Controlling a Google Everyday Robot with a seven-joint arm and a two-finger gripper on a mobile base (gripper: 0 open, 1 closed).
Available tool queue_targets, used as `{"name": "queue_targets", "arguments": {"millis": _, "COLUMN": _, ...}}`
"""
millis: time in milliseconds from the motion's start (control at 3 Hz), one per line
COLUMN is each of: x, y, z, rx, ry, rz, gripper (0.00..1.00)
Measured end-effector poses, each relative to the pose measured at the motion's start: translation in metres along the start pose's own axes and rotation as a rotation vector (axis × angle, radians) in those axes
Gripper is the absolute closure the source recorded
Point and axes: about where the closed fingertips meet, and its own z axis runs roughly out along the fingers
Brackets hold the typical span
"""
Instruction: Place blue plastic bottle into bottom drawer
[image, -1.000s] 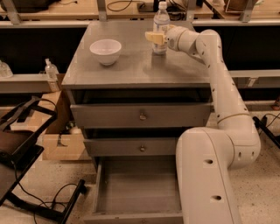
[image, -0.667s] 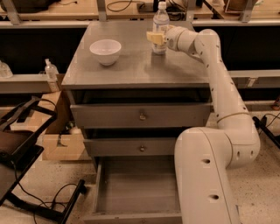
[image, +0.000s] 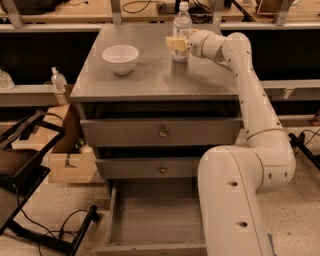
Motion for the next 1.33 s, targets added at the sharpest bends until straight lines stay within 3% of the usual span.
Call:
{"name": "queue_targets", "arguments": {"millis": 667, "x": -0.003, "y": 0.002, "z": 0.003, "rx": -0.002, "ry": -0.003, "rz": -0.005, "gripper": 1.00}}
{"name": "queue_targets", "arguments": {"millis": 1333, "x": -0.060, "y": -0.020, "z": -0.033, "rx": 0.069, "ry": 0.015, "rz": -0.107, "gripper": 1.00}}
